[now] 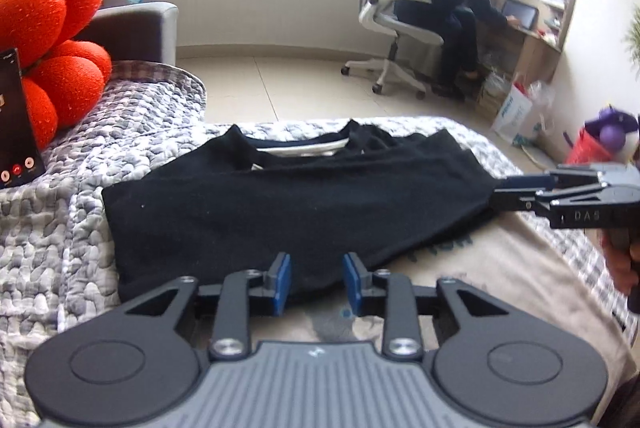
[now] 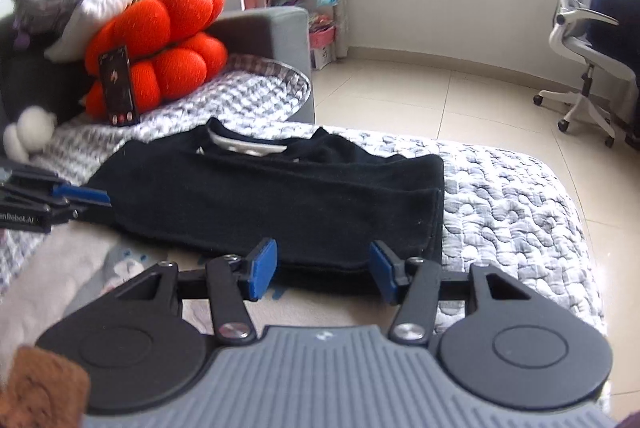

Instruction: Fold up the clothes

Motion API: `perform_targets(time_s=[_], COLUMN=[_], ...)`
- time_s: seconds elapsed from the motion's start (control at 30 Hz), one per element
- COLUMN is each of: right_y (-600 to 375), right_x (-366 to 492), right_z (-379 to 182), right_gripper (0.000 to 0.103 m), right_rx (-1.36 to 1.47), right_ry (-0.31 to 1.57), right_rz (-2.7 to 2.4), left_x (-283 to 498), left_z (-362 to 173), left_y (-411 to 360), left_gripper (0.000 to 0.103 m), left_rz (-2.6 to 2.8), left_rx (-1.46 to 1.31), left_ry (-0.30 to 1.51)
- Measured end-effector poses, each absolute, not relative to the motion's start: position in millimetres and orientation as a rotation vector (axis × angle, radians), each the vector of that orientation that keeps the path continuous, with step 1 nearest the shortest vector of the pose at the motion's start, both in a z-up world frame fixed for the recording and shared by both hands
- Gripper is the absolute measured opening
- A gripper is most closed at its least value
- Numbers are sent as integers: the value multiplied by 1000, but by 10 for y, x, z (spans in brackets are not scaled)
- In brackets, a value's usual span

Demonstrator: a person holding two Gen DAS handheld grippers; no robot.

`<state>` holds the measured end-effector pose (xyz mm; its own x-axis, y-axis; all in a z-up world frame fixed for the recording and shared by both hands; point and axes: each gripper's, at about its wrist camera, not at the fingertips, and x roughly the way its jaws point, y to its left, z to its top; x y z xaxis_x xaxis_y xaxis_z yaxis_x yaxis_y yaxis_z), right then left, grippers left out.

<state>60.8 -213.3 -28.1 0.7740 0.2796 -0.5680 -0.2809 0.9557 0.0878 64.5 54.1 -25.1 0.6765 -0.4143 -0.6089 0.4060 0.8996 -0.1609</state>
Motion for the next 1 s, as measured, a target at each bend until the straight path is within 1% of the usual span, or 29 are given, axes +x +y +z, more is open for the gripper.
perform_targets(time_s=[0.2, 0.4, 0.5, 0.57, 0.77, 0.87, 1.0], right_y=[-1955, -1772, -1838, -1911, -2425, -2634, -2863], right_x=[780, 951, 936, 910, 624, 392, 121], right_z=[-357, -510, -430, -338, -67, -56, -65], right_gripper=[55, 56, 54, 56, 56, 56, 56], right_rx=[93, 64, 75, 93, 378, 485, 552], right_ry=[657, 721, 738, 751, 746, 764, 807], right_rz=[269, 202, 155, 108, 123, 138, 129], left_x=[808, 958, 897, 819, 562, 478, 288], left_z=[-295, -428, -381, -335, -230, -193, -72], left_y=[399, 425, 496, 546, 678, 712, 771], left_gripper=[35, 36, 36, 37, 44, 45, 45], left_rz=[-371, -238, -225, -198, -145, -132, -203], left_rx=[-57, -92, -95, -94, -50, -47, -81], left_ry=[717, 789, 794, 798, 814, 849, 886])
